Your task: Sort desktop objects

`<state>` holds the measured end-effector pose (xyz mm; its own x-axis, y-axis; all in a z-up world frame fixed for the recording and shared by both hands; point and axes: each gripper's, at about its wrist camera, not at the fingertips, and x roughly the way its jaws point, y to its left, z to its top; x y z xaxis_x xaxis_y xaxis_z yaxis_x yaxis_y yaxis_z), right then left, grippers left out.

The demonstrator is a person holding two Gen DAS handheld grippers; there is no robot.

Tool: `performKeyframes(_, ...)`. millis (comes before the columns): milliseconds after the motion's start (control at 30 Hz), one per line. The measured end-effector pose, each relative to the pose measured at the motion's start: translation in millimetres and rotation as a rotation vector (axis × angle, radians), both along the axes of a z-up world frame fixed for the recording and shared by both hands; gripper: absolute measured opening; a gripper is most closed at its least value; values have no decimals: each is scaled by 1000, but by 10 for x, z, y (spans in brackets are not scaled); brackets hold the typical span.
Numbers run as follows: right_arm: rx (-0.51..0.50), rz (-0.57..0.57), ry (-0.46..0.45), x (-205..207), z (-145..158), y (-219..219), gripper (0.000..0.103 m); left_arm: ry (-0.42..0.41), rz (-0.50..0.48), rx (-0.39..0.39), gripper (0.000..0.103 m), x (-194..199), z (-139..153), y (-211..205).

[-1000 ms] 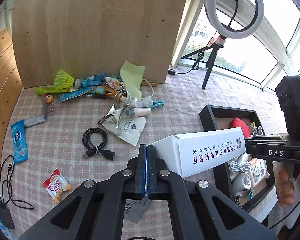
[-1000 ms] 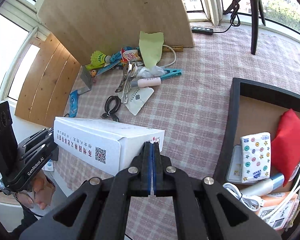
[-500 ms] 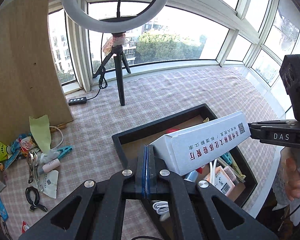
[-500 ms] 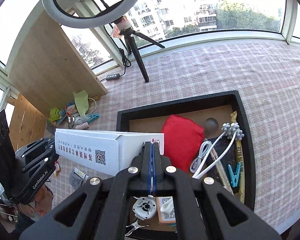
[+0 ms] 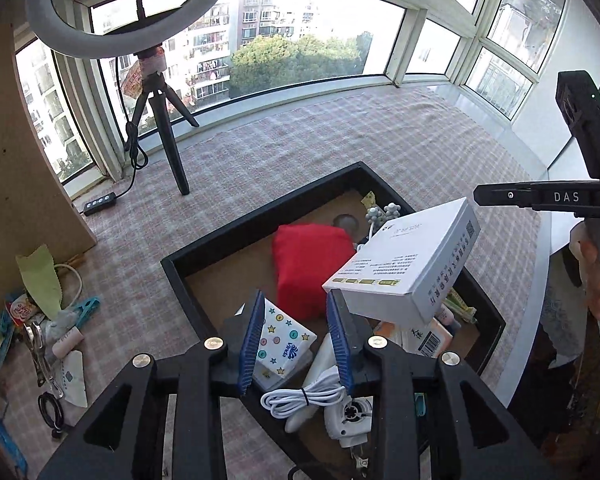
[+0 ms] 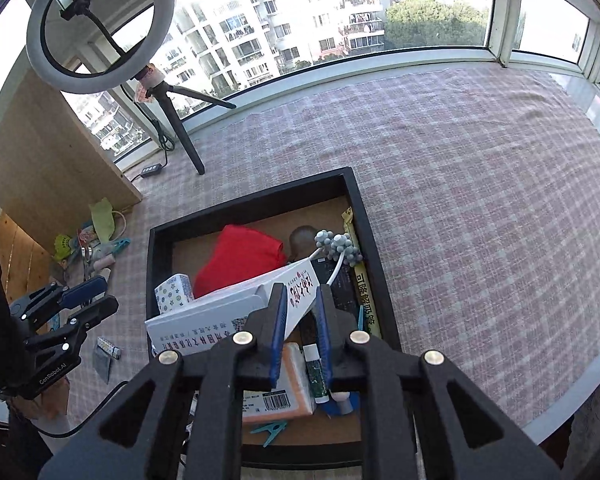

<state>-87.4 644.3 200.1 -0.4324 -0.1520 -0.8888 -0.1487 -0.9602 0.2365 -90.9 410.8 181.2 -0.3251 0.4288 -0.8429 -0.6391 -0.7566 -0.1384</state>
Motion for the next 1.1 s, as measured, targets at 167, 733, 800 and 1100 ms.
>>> performKeyframes(167, -22, 7, 11, 80, 5, -75, 16, -5, 22, 7, 30, 36, 27, -155)
performKeyframes(733, -21, 127, 8, 415, 36, -816, 21, 4, 119, -14, 30, 393, 126, -798)
performKeyframes(800, -13, 138, 11, 470, 53, -944, 23, 6, 134, -14, 30, 440, 140, -913)
performKeyframes(1100, 2, 206, 21, 645, 17, -1588, 34, 21, 247, -28, 47, 639, 91, -1664)
